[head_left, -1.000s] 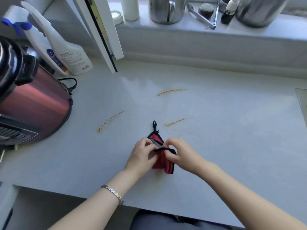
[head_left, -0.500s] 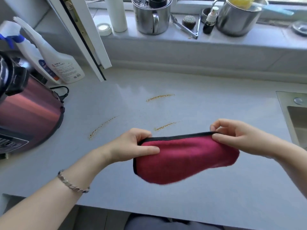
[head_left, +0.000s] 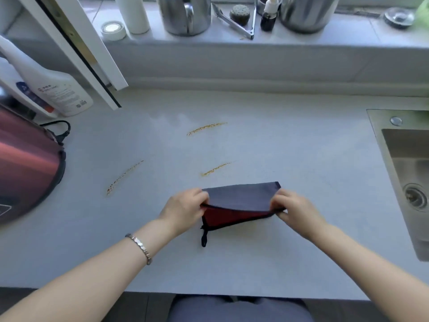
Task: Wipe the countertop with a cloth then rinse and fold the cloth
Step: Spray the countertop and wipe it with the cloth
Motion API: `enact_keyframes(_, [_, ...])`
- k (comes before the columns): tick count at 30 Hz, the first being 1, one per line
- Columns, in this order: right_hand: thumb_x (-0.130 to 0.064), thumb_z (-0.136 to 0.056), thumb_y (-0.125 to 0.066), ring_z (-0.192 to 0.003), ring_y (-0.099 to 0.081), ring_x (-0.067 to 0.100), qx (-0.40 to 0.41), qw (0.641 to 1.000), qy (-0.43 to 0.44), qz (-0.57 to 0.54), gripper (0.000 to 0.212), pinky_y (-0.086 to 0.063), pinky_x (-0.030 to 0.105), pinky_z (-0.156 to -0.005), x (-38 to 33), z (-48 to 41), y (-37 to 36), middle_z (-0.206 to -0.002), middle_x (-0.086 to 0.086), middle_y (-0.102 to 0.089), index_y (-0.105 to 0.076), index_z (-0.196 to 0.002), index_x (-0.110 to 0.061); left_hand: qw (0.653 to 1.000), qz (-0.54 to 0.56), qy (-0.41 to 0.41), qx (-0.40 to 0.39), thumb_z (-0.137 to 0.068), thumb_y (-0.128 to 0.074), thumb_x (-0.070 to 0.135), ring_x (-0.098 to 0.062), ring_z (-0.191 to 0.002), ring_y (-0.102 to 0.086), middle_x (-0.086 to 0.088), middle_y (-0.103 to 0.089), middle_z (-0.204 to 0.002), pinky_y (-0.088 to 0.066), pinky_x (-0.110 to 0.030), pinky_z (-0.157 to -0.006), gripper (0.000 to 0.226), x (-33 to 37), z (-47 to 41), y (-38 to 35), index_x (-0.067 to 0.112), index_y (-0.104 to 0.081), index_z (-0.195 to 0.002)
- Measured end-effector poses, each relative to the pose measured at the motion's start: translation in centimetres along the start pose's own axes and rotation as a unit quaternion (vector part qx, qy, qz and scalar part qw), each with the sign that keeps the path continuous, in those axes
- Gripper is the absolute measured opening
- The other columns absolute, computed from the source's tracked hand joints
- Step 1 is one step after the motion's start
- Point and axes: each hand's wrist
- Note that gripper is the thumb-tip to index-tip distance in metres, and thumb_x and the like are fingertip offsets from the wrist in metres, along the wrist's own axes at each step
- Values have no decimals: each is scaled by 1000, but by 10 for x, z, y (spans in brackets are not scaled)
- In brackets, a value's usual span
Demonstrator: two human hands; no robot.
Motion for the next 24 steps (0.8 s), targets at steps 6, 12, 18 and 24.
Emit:
enact_keyframes(6, [-13, -75, -70, -124, -41, 38, 59, 986, -153, -27, 48, -35, 40, -102, -7, 28, -52, -131, 19, -47, -55, -120, -4, 999, 11, 37, -22, -77, -45, 30, -13, -92, -59, -2, -68, -103, -42, -23, -79, 25, -21, 51, -45, 20, -63, -93])
enact_keyframes(12, [-69, -78, -35, -139, 16, 41, 55, 952, -296, -48, 101, 21, 42, -108, -75, -51, -113, -148, 34, 11, 2, -143, -1, 958, -12, 260, 120, -89, -36, 16, -36, -135, -32, -20, -39, -143, -23, -44, -110, 43, -35, 16, -42, 1, -47, -128])
enact_keyframes(18, [-69, -73, -28, -136, -23, 44, 107, 966, -217, 88, 101, -2, 44, -111, -59, -101, -124, -142, 36, -28, -27, -133, 12, 935, -41, 323, 141, -93, -40, 12, -26, -143, -9, -10, -16, -155, -4, -37, -115, 51, -72, -27, -48, 6, -25, -142])
enact_keyframes(24, [-66, -74, -33, -137, -15, 44, 193, 952, -212, 104, 99, -6, 48, -114, -41, -98, -127, -142, 39, -23, -24, -134, 12, 923, -56, 340, 168, -86, -23, 34, -27, -141, -20, -13, -27, -151, -10, -39, -114, 61, -100, -29, -60, 4, -33, -139])
Point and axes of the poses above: each hand's wrist, its own z-axis away from the middle knuckle, its own y-axis out of the back of the hand, x = y × z
